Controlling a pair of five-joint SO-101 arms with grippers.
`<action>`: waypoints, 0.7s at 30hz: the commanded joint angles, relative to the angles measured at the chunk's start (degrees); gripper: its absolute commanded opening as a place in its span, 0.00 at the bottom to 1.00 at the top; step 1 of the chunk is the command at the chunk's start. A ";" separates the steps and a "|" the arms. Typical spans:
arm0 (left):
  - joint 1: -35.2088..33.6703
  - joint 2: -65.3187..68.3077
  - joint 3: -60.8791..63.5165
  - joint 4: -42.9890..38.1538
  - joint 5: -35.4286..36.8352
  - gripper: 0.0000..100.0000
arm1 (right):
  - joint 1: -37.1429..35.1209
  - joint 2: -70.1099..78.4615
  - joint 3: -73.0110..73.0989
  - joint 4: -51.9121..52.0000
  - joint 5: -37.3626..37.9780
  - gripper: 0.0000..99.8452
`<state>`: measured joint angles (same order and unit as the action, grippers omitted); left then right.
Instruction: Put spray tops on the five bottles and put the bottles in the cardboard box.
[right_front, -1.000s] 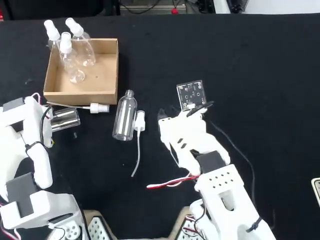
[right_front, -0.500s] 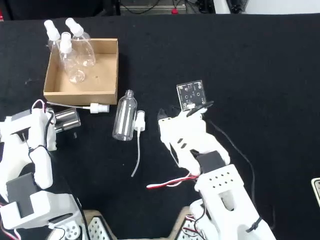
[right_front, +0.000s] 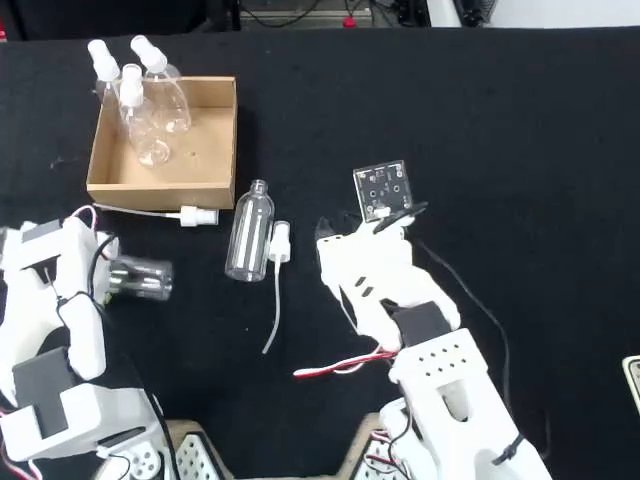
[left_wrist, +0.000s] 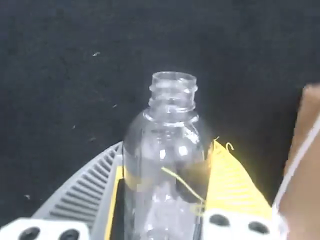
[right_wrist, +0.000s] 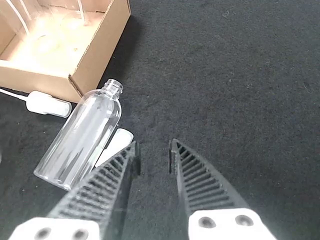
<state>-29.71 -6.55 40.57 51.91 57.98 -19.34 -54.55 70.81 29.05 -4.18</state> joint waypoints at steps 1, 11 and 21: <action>-0.84 -2.29 -4.26 0.70 -20.75 0.19 | 0.97 -1.10 -0.66 -1.32 0.44 0.10; -2.95 -1.76 -12.88 9.76 -77.63 0.19 | 0.97 -1.10 -0.66 -1.32 0.44 0.10; -11.74 3.60 -13.67 4.48 -88.97 0.26 | 0.97 -1.10 -0.57 -1.32 0.44 0.10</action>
<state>-37.63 -2.86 30.90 56.75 -28.26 -19.34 -54.55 70.81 29.05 -4.18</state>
